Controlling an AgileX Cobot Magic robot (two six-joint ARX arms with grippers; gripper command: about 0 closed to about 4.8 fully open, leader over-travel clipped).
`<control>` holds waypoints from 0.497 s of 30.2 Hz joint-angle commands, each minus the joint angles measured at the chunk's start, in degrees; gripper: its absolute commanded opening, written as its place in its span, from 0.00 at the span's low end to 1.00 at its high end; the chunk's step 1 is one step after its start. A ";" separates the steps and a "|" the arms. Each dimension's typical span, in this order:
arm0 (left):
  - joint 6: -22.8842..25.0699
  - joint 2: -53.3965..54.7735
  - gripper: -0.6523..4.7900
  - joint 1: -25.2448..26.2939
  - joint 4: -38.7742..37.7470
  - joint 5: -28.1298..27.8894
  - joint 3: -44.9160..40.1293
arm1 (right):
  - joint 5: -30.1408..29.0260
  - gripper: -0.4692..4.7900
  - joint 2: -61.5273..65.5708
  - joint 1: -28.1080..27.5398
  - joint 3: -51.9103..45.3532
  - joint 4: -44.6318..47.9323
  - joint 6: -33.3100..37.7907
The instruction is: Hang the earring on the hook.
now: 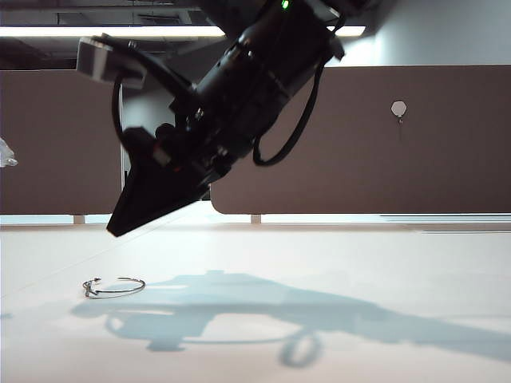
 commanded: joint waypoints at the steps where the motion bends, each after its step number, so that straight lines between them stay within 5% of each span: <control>1: -0.11 -0.07 1.00 -0.04 0.50 -0.20 0.55 | -0.09 0.79 1.66 1.01 0.28 3.89 -0.20; 12: -0.02 -0.09 1.00 0.00 0.48 -0.22 0.55 | 0.04 0.78 8.83 1.38 2.03 7.37 0.26; 15: 0.00 -0.11 1.00 0.00 0.48 -0.50 0.55 | -0.24 0.60 9.90 1.36 2.03 7.58 0.74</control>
